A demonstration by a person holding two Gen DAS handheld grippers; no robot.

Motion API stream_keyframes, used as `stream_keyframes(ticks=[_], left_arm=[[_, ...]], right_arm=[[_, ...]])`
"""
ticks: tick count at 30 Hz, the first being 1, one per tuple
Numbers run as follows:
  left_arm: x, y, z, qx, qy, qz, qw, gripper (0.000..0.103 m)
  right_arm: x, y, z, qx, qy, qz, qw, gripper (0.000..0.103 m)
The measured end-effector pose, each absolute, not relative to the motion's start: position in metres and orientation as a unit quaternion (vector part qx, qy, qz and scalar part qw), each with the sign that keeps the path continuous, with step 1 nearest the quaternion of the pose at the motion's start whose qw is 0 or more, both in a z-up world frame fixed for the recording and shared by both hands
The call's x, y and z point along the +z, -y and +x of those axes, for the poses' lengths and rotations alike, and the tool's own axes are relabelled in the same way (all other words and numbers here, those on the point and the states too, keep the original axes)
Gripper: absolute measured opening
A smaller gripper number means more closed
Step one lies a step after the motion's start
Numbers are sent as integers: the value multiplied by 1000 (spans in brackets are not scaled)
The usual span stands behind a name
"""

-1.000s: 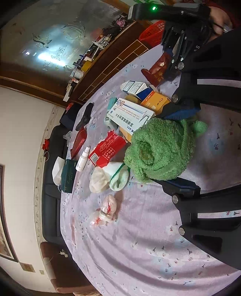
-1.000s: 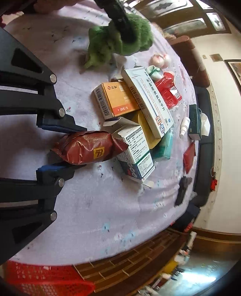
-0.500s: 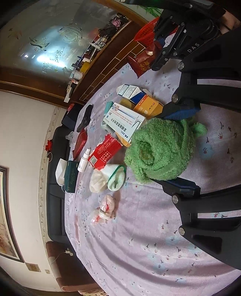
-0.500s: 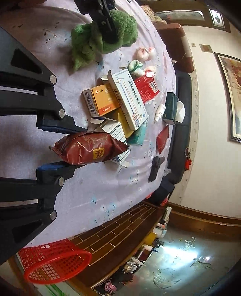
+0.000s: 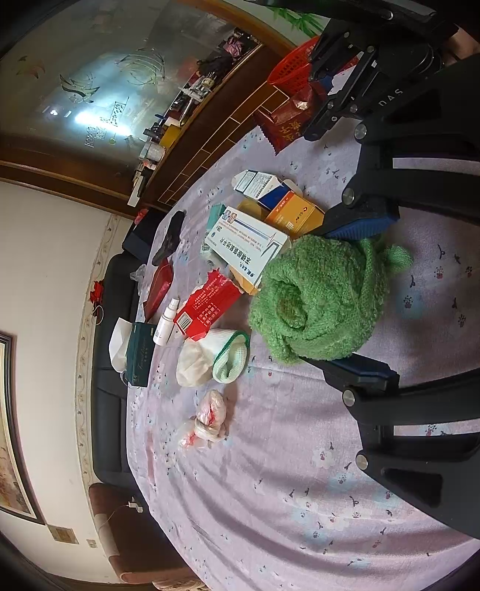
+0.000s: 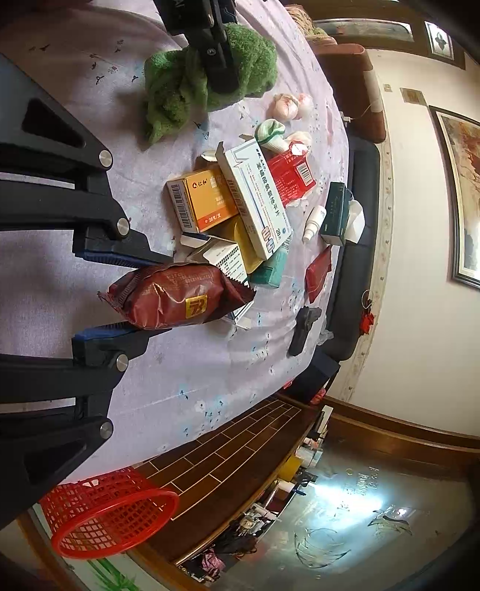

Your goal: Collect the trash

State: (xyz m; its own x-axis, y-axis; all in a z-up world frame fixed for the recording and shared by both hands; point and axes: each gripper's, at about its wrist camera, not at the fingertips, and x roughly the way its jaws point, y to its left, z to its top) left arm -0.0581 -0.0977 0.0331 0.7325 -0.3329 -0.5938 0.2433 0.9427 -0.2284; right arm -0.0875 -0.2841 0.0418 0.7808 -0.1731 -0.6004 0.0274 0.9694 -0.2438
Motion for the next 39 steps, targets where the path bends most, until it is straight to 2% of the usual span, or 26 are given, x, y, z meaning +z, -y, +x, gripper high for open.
stream_keyframes(ticks=[39], left_arm=[[32, 98, -59, -158, -330, -71, 928, 52]], right_arm=[[42, 288, -88, -58, -327, -108, 937, 28]])
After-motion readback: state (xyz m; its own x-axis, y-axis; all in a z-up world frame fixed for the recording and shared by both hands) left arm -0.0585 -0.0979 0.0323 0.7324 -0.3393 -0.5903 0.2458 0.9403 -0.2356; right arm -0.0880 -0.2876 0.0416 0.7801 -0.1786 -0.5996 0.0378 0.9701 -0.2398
